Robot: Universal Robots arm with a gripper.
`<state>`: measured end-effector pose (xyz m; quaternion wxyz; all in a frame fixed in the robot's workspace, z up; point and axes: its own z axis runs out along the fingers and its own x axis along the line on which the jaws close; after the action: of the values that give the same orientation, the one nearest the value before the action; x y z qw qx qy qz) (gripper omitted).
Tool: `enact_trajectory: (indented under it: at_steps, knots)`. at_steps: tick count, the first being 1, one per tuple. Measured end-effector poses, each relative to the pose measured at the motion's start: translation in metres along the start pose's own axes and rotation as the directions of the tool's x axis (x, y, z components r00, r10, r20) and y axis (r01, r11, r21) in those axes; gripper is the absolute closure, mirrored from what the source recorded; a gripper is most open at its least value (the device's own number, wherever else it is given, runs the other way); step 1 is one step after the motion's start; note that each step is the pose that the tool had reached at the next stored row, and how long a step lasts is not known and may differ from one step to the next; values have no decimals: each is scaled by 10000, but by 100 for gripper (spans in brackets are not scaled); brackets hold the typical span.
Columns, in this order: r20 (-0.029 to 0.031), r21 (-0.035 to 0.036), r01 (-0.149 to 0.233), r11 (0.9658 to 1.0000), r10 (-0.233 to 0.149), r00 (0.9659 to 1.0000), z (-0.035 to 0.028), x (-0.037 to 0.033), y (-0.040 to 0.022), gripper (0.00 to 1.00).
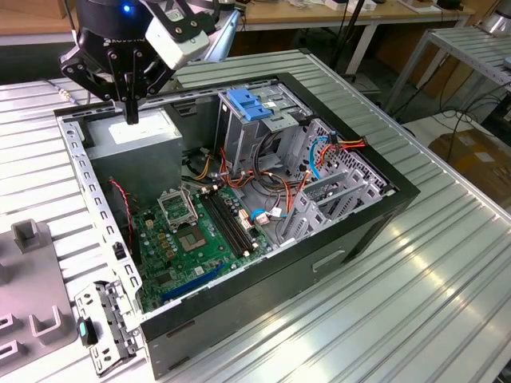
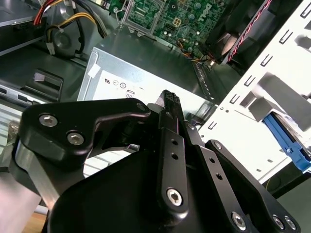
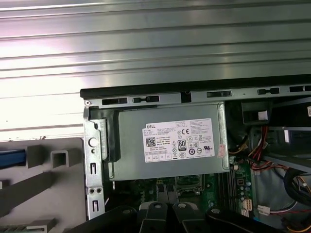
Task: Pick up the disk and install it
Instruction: 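Reach for the disk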
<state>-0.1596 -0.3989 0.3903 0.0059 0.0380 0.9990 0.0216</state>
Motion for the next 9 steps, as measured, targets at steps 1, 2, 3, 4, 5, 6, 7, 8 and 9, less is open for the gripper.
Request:
enact_trajectory:
  at_steps: [1,2,3,4,5,6,7,8,9]
  knots:
    - [-6,0,0,10000,0,10000,1,8,-1,89]
    - [-8,1,0,10000,0,10000,1,13,-1,89]
    - [-12,1,-1,10000,1,10000,1,17,-1,89]
    - [-16,1,-1,10000,1,10000,2,25,-2,89]
    - [-20,2,-1,10000,1,10000,2,30,-2,89]
    - [-23,2,-1,10000,1,10000,3,35,-3,89]
    - [-26,2,-1,10000,1,10000,4,40,-3,89]
    - [-30,2,-2,10000,2,10000,4,46,-4,89]
    - [-33,3,-1,10000,1,10000,4,51,-4,89]
